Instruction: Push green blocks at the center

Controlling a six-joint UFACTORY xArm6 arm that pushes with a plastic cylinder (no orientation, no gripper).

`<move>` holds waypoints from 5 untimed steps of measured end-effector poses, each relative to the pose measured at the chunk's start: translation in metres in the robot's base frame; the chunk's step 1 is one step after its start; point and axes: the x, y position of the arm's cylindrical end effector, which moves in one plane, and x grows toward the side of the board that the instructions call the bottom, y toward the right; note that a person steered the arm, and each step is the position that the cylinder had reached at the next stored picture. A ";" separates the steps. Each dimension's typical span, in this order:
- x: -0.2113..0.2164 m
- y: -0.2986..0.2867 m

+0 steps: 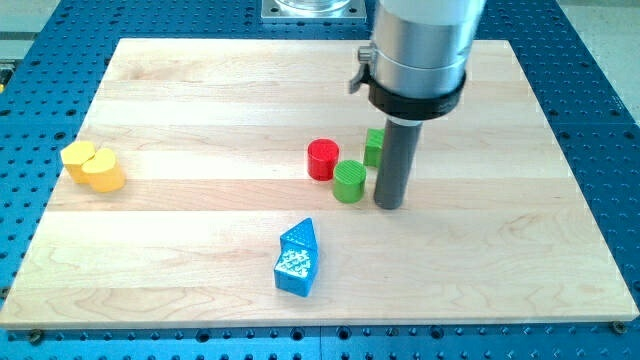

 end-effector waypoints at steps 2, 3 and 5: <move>-0.059 0.017; -0.070 0.003; -0.053 -0.036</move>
